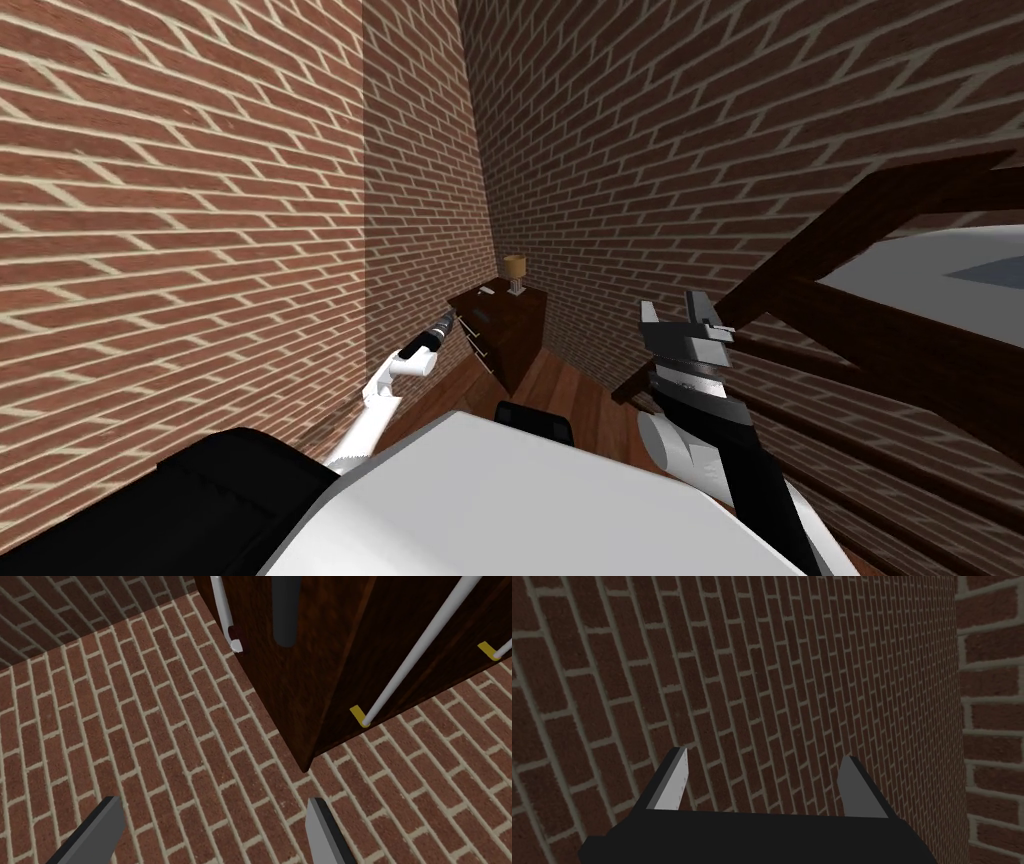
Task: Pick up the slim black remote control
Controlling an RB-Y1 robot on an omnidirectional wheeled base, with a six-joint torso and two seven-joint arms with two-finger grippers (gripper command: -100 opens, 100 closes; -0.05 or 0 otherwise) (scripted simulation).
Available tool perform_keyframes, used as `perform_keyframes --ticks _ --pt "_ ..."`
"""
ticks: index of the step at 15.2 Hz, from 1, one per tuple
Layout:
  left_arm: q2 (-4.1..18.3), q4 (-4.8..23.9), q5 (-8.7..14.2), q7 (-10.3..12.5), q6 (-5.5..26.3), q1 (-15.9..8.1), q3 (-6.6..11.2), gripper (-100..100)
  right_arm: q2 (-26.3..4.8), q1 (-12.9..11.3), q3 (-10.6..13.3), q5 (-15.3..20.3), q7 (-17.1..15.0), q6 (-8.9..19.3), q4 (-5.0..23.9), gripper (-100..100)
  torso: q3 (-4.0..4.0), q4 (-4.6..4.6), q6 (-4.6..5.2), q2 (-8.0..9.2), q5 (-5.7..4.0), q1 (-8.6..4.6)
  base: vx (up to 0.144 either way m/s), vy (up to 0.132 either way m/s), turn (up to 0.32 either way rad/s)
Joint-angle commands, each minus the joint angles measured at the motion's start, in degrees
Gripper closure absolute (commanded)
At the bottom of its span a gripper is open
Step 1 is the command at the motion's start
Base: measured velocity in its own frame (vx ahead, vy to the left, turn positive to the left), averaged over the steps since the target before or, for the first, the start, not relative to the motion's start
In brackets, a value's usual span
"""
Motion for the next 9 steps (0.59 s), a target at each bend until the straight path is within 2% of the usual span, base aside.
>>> perform_keyframes --ticks 1,4,5,6,8,9 --pt "1.1 1.1 0.6 -1.3 2.9 -0.9 1.12 -100 0.0 0.0 0.0 0.0 0.0 0.0 0.0 0 0.00 0.00 0.00 0.00 0.00 0.00 0.010 -0.019 -0.165" --pt "1.1 1.1 0.6 -1.3 5.5 -0.9 1.12 -100 0.0 0.0 0.0 0.0 0.0 0.0 0.0 0 -0.02 -0.01 0.03 -0.03 -0.01 -0.01 0.011 -0.011 -0.111" --pt "2.1 2.2 1.2 -2.5 7.3 -1.8 2.23 -100 0.0 0.0 0.0 0.0 0.0 0.0 0.0 0 -0.01 0.00 0.01 -0.01 0.00 0.00 0.010 -0.015 -0.199" --pt "2.1 2.2 1.2 -2.5 8.3 -1.8 2.23 -100 0.0 0.0 0.0 0.0 0.0 0.0 0.0 0 -0.01 0.00 0.07 -0.02 -0.01 -0.01 0.012 -0.016 -0.230" --pt "2.1 2.2 1.2 -2.5 10.1 -1.8 2.23 -100 0.0 0.0 0.0 0.0 0.0 0.0 0.0 0 -0.01 0.00 0.02 -0.02 -0.01 -0.01 0.008 -0.006 -0.034" --pt "3.1 3.3 1.9 -3.7 11.7 -2.7 3.35 -100 0.0 0.0 0.0 0.0 0.0 0.0 0.0 0 -0.01 0.00 0.00 -0.01 0.00 0.01 0.011 -0.015 -0.187"
